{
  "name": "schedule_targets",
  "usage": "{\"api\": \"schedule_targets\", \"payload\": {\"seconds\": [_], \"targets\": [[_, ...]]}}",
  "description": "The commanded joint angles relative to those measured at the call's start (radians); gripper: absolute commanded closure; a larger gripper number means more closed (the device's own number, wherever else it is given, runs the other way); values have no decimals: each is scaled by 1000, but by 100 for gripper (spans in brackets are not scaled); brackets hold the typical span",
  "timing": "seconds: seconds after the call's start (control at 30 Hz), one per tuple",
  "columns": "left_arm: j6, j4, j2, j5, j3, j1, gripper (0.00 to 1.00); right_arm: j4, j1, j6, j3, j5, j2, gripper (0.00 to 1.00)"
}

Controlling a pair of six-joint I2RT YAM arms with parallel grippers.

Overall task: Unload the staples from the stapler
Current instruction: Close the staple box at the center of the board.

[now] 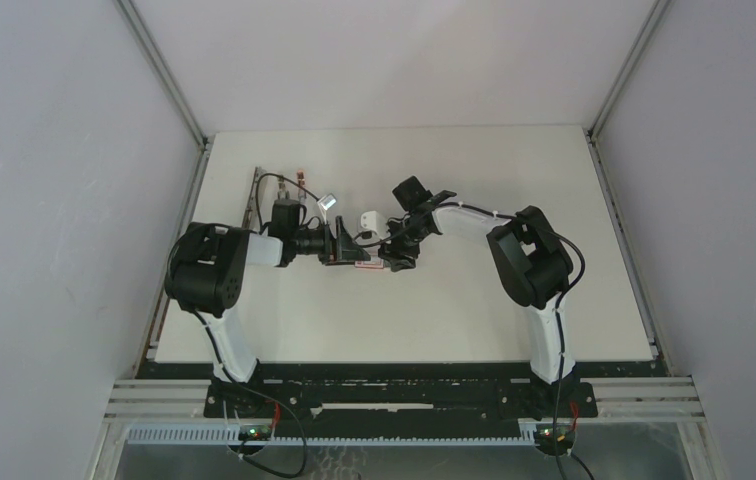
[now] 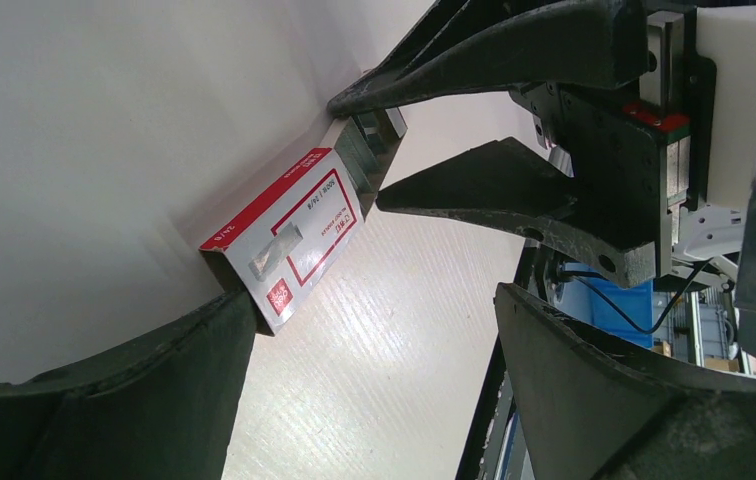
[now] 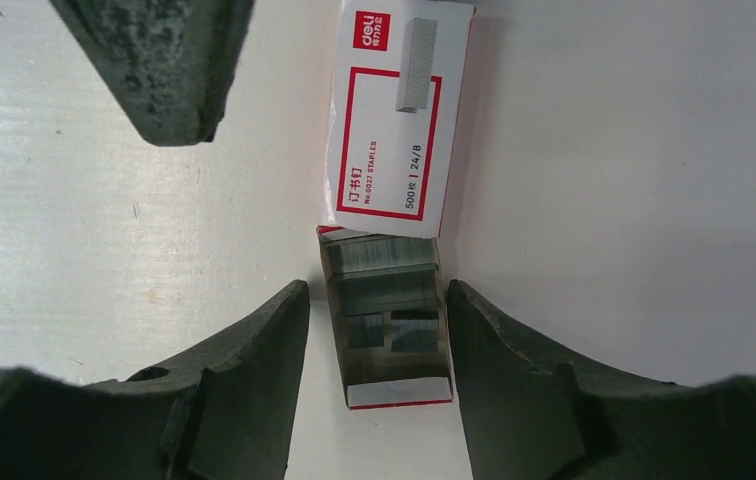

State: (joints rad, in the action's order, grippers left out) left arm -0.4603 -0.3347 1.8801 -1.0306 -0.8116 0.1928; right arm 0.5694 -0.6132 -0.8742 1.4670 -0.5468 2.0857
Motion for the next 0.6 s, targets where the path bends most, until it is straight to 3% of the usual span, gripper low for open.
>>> {"api": "schedule_targets", "payload": {"seconds": [0.0, 0.57], "targets": [[-3, -34, -10, -17, 14, -8, 7, 26, -7, -79, 34, -23, -16, 47], [-6, -36, -6, -18, 13, -11, 7, 15, 0, -78, 32, -19, -13, 56]]}}
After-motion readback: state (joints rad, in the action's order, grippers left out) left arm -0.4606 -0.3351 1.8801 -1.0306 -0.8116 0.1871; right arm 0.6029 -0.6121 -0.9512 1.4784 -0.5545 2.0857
